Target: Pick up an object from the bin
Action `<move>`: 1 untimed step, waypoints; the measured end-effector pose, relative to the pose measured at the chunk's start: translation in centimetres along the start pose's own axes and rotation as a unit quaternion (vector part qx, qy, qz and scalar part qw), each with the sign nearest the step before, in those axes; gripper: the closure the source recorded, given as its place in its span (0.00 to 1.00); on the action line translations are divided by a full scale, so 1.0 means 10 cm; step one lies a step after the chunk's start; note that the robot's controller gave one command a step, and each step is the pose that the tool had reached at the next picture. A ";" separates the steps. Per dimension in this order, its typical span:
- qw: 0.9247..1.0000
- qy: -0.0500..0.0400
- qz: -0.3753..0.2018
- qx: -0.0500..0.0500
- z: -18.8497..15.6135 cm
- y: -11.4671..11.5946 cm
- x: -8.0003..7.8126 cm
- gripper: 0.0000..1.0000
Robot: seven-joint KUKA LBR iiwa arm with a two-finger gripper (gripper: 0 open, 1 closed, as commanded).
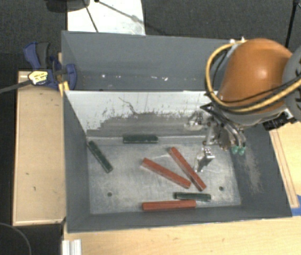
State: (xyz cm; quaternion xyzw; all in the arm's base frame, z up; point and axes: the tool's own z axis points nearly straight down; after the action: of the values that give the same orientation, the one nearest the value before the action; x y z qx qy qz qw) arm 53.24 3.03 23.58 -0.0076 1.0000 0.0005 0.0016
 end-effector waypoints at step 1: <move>0.997 -0.003 0.072 0.000 0.48 0.16 0.17 0.00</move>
Offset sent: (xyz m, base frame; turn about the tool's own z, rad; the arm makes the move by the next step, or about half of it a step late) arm -0.0203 0.0327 -0.0758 0.1232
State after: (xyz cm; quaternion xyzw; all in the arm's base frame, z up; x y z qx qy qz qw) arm 51.57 4.64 18.73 0.0649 0.9979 0.0006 0.0048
